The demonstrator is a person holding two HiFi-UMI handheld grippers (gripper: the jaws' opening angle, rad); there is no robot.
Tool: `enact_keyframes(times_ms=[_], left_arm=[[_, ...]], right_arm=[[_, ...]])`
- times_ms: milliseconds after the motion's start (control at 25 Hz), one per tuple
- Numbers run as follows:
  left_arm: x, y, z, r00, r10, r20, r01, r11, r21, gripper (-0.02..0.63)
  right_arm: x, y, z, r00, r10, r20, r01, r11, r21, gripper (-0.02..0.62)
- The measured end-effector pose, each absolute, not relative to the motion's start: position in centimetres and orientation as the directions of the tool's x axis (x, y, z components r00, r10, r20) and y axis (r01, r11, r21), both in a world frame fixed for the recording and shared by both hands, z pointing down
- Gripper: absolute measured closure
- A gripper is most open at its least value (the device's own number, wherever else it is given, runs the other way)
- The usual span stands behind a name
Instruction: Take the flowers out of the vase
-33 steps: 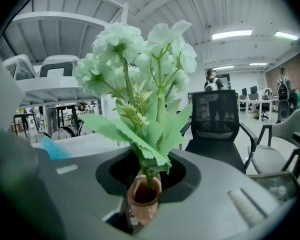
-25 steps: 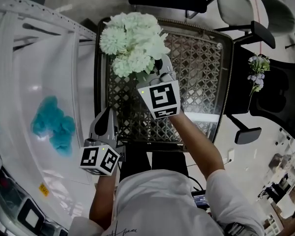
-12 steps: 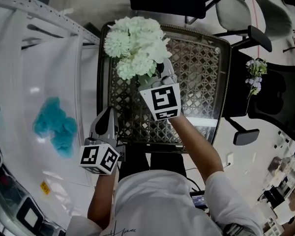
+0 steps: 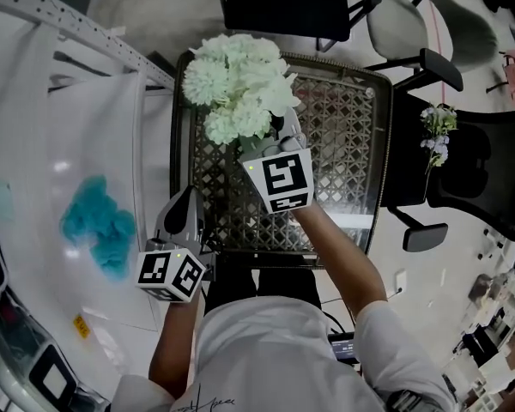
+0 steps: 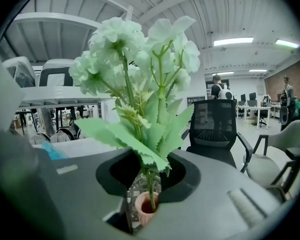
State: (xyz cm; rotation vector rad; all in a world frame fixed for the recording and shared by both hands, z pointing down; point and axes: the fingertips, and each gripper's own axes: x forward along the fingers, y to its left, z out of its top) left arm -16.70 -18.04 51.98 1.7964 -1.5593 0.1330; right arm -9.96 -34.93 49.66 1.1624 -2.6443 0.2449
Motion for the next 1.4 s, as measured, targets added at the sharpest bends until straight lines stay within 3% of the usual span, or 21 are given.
enact_keyframes(times_ms=[1400], left_arm=[[-17.4,-15.4,45.2,0.273,-0.872,0.407,-0.875,-0.049,0.481,0.607]], right_arm=[[-9.7,-30.3,39.6,-0.629,-0.745,0.222,-0.767,0.642,-0.019,0.503]])
